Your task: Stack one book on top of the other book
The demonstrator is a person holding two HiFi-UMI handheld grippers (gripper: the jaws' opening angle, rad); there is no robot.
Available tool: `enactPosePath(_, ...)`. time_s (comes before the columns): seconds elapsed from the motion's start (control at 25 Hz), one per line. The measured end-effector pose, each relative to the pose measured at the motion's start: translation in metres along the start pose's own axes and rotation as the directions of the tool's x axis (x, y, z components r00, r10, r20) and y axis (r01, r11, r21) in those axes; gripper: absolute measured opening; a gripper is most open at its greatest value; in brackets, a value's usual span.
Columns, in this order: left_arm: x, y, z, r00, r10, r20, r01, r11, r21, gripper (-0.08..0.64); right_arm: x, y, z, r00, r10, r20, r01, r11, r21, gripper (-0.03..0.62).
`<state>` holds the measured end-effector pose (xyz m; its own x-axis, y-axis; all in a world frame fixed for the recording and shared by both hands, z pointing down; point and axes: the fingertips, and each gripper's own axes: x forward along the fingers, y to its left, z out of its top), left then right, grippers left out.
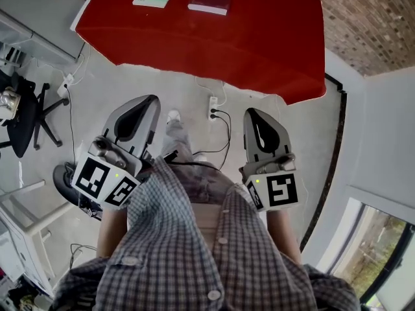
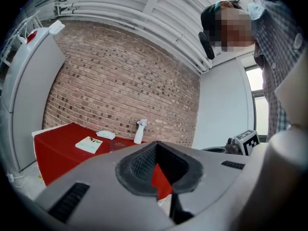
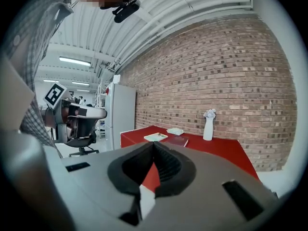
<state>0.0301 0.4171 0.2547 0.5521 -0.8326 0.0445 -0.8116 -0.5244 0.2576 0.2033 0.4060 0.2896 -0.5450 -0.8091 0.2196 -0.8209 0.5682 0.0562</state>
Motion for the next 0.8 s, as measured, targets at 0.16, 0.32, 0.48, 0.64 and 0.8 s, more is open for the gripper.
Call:
enactPosePath(0.16, 0.024, 0.028, 0.002, 1.0, -0.024, -0.01, 0.024, 1.0, -0.014, 0.008, 0.026, -0.005, 0.002, 1.0, -0.013, -0.022, 0.013, 1.0, -0.013, 0.008)
enactPosePath(0.32, 0.05, 0.057, 0.014, 0.999, -0.047, -0.015, 0.047, 0.999, -0.018, 0.008, 0.059, -0.014, 0.011, 0.999, -0.031, -0.033, 0.03, 0.999, -0.013, 0.008)
enactPosePath(0.48, 0.07, 0.09, 0.03, 0.998, -0.065, -0.018, 0.065, 0.998, -0.01, 0.008, 0.098, -0.018, 0.027, 0.998, -0.049, -0.028, 0.048, 0.999, -0.017, 0.008)
enactPosePath(0.64, 0.083, 0.125, 0.047, 0.998, -0.067, -0.011, 0.067, 0.998, 0.007, 0.008, 0.138, -0.023, 0.046, 0.998, -0.067, -0.006, 0.067, 0.997, -0.027, 0.008)
enactPosePath(0.8, 0.092, 0.16, 0.06, 0.998, -0.063, 0.002, 0.063, 0.998, 0.013, 0.008, 0.172, -0.026, 0.064, 0.997, -0.08, 0.016, 0.08, 0.996, -0.047, 0.008)
